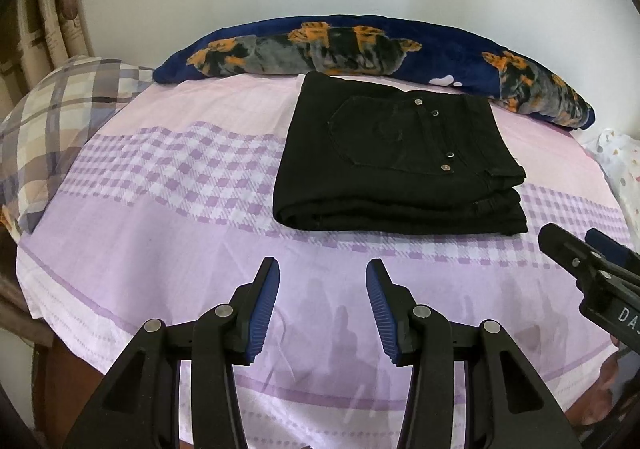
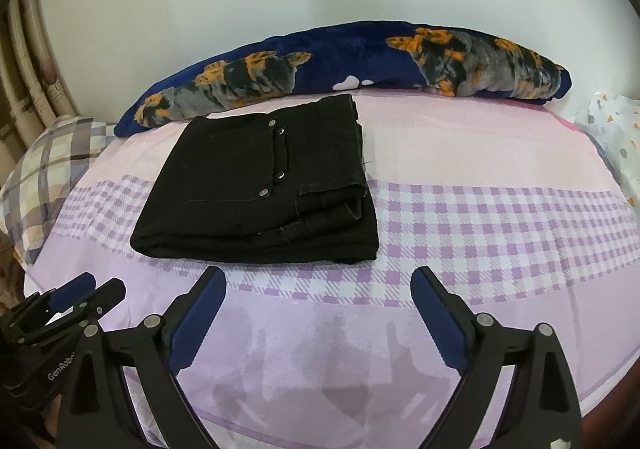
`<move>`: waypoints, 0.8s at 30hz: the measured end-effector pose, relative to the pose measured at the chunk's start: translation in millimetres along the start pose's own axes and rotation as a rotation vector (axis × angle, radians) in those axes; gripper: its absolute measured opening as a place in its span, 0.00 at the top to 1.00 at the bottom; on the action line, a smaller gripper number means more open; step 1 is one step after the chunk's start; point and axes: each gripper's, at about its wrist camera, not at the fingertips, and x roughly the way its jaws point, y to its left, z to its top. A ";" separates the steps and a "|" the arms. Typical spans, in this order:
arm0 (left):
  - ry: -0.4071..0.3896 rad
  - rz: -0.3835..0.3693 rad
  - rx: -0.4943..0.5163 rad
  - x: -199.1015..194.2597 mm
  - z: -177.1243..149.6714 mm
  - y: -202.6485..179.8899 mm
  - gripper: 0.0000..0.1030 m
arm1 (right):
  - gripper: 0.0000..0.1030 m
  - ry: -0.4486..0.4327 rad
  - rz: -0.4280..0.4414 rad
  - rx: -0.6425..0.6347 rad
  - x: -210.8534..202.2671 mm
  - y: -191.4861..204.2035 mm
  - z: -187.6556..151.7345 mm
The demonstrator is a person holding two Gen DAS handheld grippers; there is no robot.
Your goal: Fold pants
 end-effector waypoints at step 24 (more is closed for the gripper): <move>-0.005 0.019 0.019 3.2 -4.0 -5.3 0.55 | 0.08 0.017 -0.021 -0.009 9.4 1.4 -5.8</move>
